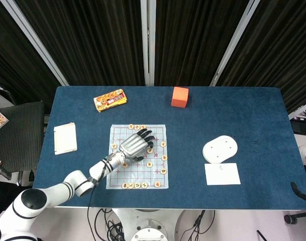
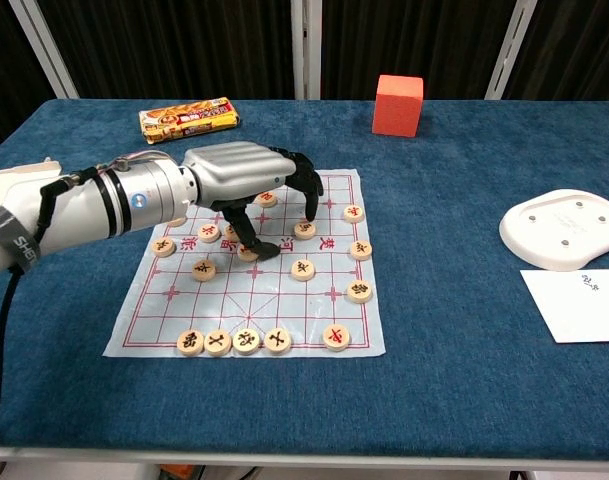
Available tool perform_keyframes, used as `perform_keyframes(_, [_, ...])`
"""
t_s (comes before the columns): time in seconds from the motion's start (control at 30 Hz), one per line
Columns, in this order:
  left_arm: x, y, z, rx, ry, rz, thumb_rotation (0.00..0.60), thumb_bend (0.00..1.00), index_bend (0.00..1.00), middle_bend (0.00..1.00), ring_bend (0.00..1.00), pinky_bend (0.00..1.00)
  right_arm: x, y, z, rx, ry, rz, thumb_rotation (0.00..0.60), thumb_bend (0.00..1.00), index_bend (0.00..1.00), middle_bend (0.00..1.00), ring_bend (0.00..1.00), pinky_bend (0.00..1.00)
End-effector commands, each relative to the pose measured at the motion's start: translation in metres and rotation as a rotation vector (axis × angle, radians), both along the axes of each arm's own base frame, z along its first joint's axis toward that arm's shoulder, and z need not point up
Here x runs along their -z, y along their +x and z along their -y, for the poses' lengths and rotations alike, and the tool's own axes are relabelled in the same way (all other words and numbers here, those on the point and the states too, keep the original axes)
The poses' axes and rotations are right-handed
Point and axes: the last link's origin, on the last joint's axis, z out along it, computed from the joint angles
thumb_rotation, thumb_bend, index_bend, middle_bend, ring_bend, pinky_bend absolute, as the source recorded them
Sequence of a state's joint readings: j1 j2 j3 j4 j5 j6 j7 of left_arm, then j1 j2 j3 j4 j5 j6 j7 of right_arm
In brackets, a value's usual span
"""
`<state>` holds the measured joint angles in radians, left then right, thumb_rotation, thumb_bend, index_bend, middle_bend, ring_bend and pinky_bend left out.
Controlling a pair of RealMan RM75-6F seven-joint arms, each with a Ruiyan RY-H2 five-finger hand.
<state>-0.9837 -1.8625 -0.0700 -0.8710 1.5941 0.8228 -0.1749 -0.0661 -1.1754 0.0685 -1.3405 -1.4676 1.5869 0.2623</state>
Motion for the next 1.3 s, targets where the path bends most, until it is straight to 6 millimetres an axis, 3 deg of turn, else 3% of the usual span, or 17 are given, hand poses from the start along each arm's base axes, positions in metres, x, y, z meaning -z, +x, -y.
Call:
perform_keyframes(0.03, [0.001,-0.001,-0.001,-0.003,0.002,-0.002,0.6,0.24,0.37,0.15,0.0,0.08,0.0,0.0,0.0,0.002,0.001,0.0,0.6,0.16,0.0,0.0,0.0,0.0])
perform_keyframes(0.83, [0.01,0.013,-0.007,0.003,-0.006,0.033,0.6,0.26,0.43,0.18,0.0,0.08,-0.001,-0.004,0.0,0.01,0.004,-0.005,0.6,0.16,0.0,0.0,0.0,0.0])
perform_keyframes(1.3, [0.014,0.011,-0.011,-0.001,-0.001,0.016,0.6,0.27,0.44,0.18,0.0,0.08,-0.001,-0.007,0.001,0.017,0.009,-0.003,0.6,0.16,0.0,0.0,0.0,0.0])
